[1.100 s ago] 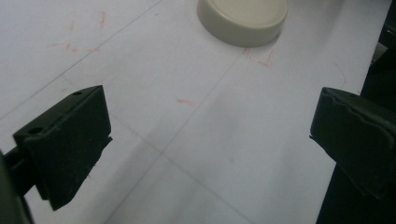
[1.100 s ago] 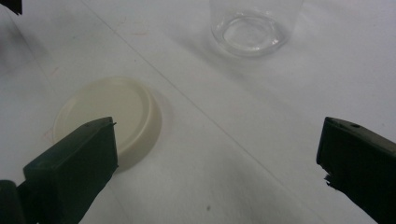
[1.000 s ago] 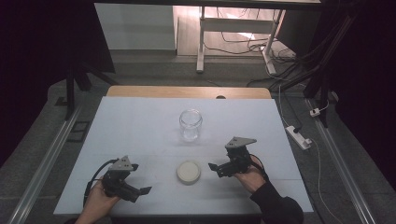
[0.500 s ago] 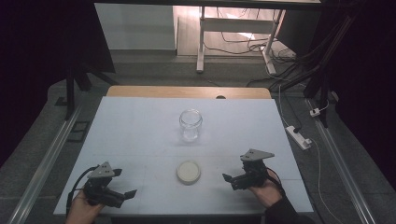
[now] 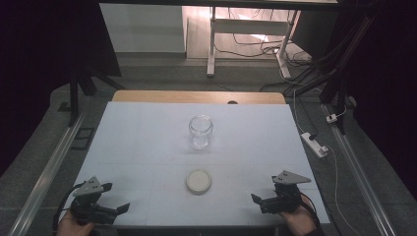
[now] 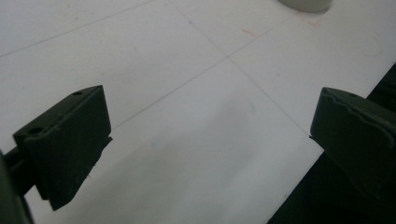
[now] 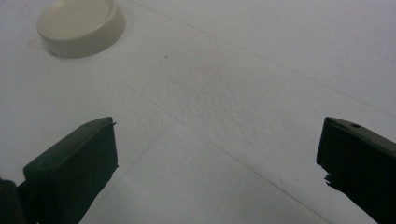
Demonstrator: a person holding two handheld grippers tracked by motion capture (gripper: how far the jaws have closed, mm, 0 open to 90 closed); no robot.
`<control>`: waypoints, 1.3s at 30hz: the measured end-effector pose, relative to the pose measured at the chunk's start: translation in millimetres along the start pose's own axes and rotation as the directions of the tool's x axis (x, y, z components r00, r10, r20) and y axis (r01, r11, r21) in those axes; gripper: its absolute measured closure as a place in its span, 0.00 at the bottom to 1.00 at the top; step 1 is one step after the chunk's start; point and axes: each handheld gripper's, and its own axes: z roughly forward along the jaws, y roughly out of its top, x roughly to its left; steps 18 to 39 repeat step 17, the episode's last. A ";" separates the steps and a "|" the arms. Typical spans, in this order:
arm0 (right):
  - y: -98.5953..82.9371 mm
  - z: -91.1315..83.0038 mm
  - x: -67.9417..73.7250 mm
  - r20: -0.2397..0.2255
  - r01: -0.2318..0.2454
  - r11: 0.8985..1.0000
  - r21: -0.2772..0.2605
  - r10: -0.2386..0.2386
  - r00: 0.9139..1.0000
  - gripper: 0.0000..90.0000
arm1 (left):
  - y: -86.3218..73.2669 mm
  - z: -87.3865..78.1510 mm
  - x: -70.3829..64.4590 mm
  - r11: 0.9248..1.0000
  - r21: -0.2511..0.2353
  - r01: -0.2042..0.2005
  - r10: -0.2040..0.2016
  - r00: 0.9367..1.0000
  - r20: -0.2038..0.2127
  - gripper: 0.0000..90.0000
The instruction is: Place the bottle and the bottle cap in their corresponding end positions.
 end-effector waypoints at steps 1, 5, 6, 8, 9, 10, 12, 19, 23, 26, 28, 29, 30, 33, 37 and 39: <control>-2.0 -2.1 -0.7 0.004 -0.007 1.000 -0.001 0.007 1.000 0.00 | -1.5 -0.9 0.0 1.000 0.003 0.004 -0.004 1.000 -0.008 0.00; -9.0 -9.7 -4.8 0.018 -0.039 0.999 -0.002 0.039 0.999 0.00 | -6.7 -3.5 0.8 1.000 0.017 0.008 -0.007 1.000 -0.030 0.00; -10.0 -12.1 -5.4 0.020 -0.048 0.999 -0.011 0.048 0.999 0.00 | -8.1 -3.9 0.8 1.000 0.019 0.013 -0.013 0.999 -0.035 0.00; -12.4 -15.7 -6.3 0.030 -0.055 0.998 -0.010 0.055 0.998 0.00 | -9.8 -6.1 1.7 1.000 0.017 0.020 -0.019 0.999 -0.036 0.00; -13.4 -17.3 -6.5 0.034 -0.062 0.998 -0.009 0.062 0.997 0.00 | -10.8 -7.1 1.9 1.000 0.013 0.024 -0.024 0.999 -0.036 0.00; -14.5 -19.2 -6.6 0.036 -0.067 0.998 -0.007 0.068 0.997 0.00 | -11.7 -7.9 2.1 0.999 0.014 0.032 -0.031 0.999 -0.038 0.00; -16.9 -22.8 -6.9 0.046 -0.076 0.997 0.001 0.076 0.996 0.00 | -13.3 -9.3 2.3 0.999 0.018 0.040 -0.039 0.998 -0.047 0.00; -20.2 -26.7 -10.9 0.040 -0.107 0.994 0.004 0.107 0.993 0.00 | -12.8 -8.5 2.8 0.999 0.028 0.042 -0.040 0.998 -0.044 0.00; -20.2 -26.7 -10.9 0.040 -0.107 0.994 0.004 0.107 0.993 0.00 | -12.8 -8.5 2.8 0.999 0.028 0.042 -0.040 0.998 -0.044 0.00; -20.2 -26.7 -10.9 0.040 -0.107 0.994 0.004 0.107 0.993 0.00 | -12.8 -8.5 2.8 0.999 0.028 0.042 -0.040 0.998 -0.044 0.00; -20.2 -26.7 -10.9 0.040 -0.107 0.994 0.004 0.107 0.993 0.00 | -12.8 -8.5 2.8 0.999 0.028 0.042 -0.040 0.998 -0.044 0.00; -20.2 -26.7 -10.9 0.040 -0.107 0.994 0.004 0.107 0.993 0.00 | -12.8 -8.5 2.8 0.999 0.028 0.042 -0.040 0.998 -0.044 0.00; -20.2 -26.7 -10.9 0.040 -0.107 0.994 0.004 0.107 0.993 0.00 | -12.8 -8.5 2.8 0.999 0.028 0.042 -0.040 0.998 -0.044 0.00; -20.2 -26.7 -10.9 0.040 -0.107 0.994 0.004 0.107 0.993 0.00 | -12.8 -8.5 2.8 0.999 0.028 0.042 -0.040 0.998 -0.044 0.00; -20.2 -26.7 -10.9 0.040 -0.107 0.994 0.004 0.107 0.993 0.00 | -12.8 -8.5 2.8 0.999 0.028 0.042 -0.040 0.998 -0.044 0.00; -20.2 -26.7 -10.9 0.040 -0.107 0.994 0.004 0.107 0.993 0.00 | -12.8 -8.5 2.8 0.999 0.028 0.042 -0.040 0.998 -0.044 0.00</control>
